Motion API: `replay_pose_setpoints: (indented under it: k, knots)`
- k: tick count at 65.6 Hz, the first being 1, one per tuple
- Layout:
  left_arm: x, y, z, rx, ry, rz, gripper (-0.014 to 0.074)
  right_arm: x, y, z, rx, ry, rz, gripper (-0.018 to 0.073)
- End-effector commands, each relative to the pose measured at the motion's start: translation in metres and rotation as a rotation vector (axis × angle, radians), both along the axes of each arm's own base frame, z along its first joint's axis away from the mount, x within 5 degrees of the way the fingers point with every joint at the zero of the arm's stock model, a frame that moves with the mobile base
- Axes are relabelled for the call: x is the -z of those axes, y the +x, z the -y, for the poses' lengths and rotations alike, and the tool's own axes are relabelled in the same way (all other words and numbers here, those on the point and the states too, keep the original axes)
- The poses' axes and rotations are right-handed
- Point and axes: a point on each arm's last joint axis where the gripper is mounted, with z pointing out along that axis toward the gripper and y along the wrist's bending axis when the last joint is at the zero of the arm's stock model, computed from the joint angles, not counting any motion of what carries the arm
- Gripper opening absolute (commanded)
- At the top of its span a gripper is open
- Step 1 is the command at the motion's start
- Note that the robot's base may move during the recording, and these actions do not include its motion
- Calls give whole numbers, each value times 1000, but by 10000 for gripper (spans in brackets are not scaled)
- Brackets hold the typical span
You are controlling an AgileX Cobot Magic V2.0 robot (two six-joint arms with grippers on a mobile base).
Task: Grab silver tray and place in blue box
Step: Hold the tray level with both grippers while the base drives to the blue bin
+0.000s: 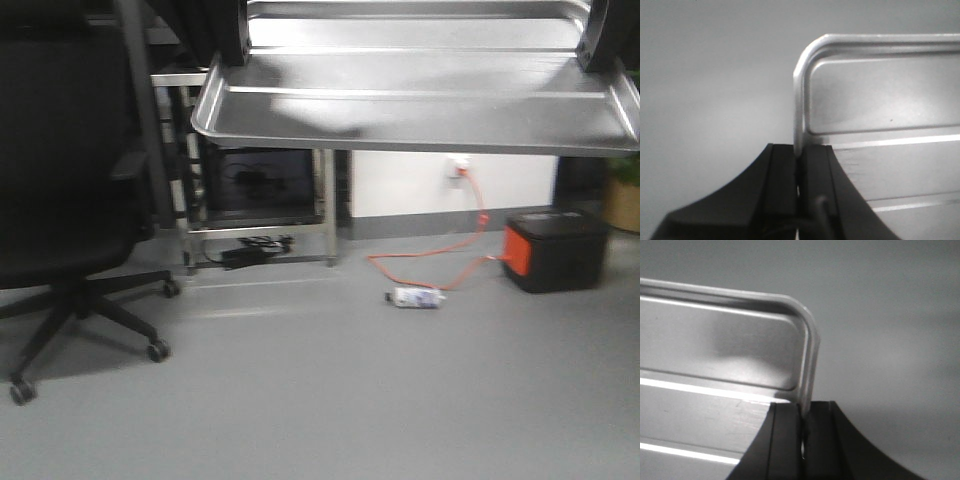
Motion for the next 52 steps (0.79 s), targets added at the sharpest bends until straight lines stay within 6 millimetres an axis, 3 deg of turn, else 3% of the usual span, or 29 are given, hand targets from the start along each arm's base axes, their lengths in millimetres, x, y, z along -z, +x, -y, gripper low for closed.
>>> replay_pose_setpoints:
  k: [1,52]
  knots:
    - [-28,-7,-6,17,-57,90,-105,-22,0,2,-20,9,121,59]
    - [-28,-7,-6,17,-57,90,-105,-22,0,2,-20,9,121,59]
